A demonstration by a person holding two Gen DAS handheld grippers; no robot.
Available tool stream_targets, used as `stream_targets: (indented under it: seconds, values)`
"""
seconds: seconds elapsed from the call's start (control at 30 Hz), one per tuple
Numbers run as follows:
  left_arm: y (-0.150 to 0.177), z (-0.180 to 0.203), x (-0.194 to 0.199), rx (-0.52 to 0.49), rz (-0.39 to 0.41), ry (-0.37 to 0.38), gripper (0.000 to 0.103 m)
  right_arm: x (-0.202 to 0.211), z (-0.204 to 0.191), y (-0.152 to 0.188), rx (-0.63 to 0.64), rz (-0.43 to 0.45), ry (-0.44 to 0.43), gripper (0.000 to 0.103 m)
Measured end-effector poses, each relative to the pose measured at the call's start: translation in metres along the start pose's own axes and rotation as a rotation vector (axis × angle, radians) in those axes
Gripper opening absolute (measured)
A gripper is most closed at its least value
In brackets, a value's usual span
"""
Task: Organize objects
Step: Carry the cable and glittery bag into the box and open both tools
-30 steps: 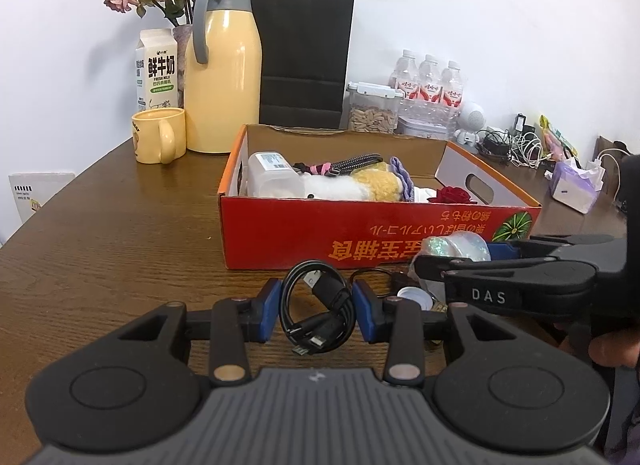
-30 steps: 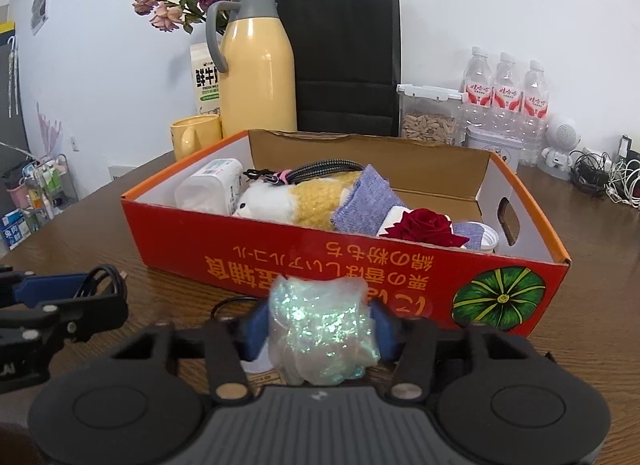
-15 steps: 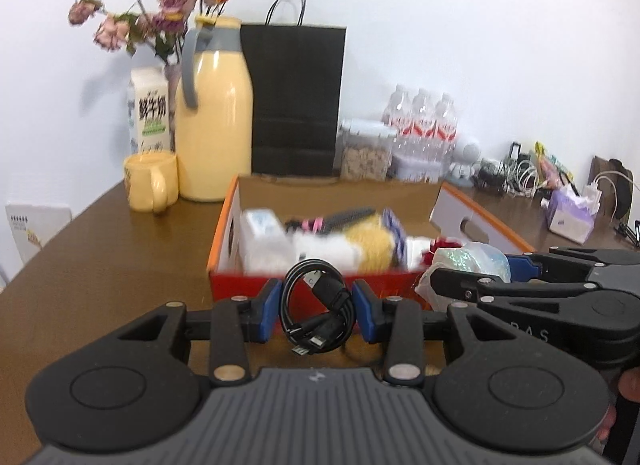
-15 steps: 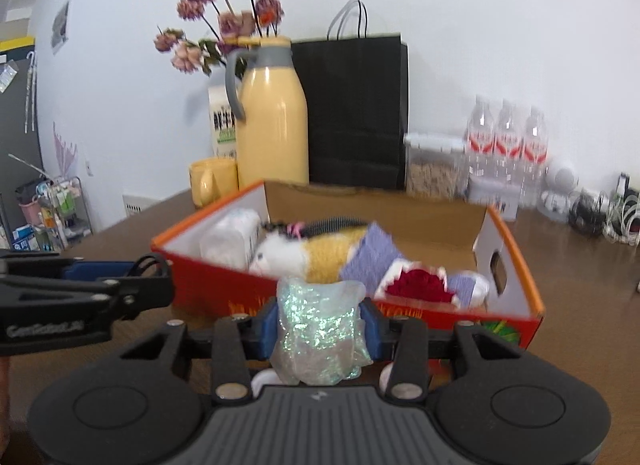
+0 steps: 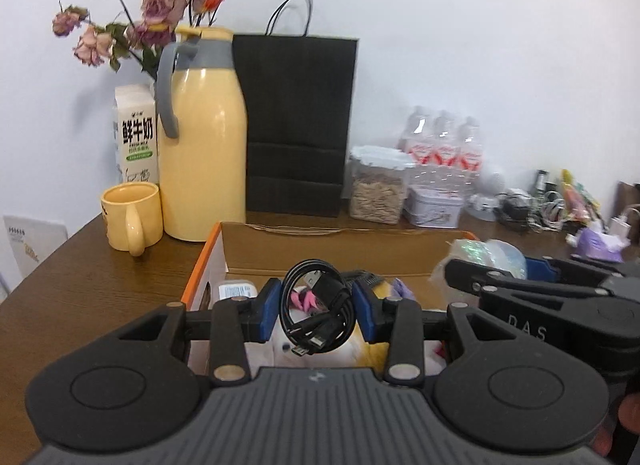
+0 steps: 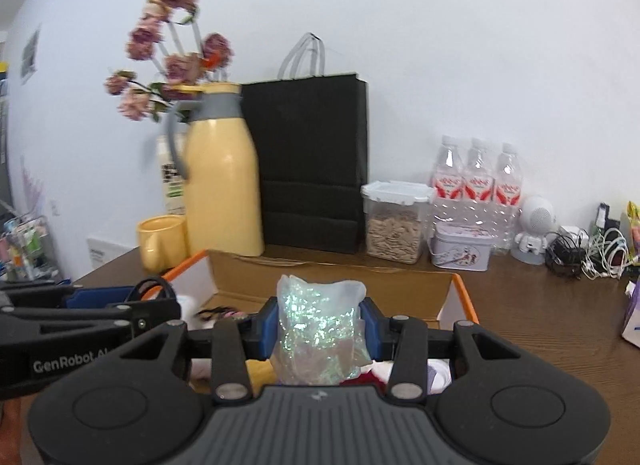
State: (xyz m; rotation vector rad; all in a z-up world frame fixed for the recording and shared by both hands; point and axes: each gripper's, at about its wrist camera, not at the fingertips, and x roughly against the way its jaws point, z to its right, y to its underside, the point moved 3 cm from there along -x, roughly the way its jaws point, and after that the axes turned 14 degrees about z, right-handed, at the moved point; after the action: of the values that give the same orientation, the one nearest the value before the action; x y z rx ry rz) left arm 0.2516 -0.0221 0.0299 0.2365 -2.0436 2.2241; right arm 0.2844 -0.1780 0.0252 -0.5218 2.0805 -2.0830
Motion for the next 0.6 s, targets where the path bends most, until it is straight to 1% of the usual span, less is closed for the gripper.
stream_targets:
  seconds: [0.17,0.27,0.43,0.47,0.5,0.53,0.57,0.6]
  values:
    - [-0.002,0.001,-0.033,0.021,-0.01,-0.024,0.04,-0.036,0.013,0.007,-0.01,-0.023,0.048,0.041]
    - [0.0,0.004,-0.05,0.034,-0.023,-0.012,0.04,-0.052,0.022,0.013,-0.03,-0.035,0.07,0.041]
    - [0.014,0.011,-0.063,-0.004,-0.054,-0.009,0.04,-0.06,0.03,0.025,-0.049,-0.071,0.067,0.042]
    - [0.015,0.01,-0.063,-0.004,-0.057,-0.007,0.04,-0.061,0.029,0.026,-0.045,-0.077,0.068,0.043]
    - [0.015,0.009,-0.062,-0.006,-0.056,-0.012,0.04,-0.06,0.029,0.027,-0.04,-0.082,0.07,0.047]
    - [0.014,0.008,-0.06,-0.01,-0.047,-0.023,0.044,-0.06,0.028,0.028,-0.033,-0.087,0.074,0.05]
    - [0.013,0.008,-0.058,-0.017,-0.035,-0.033,0.059,-0.06,0.027,0.029,-0.024,-0.091,0.08,0.051]
    - [0.011,0.007,-0.054,-0.025,-0.024,-0.047,0.07,-0.059,0.027,0.03,-0.019,-0.095,0.082,0.057]
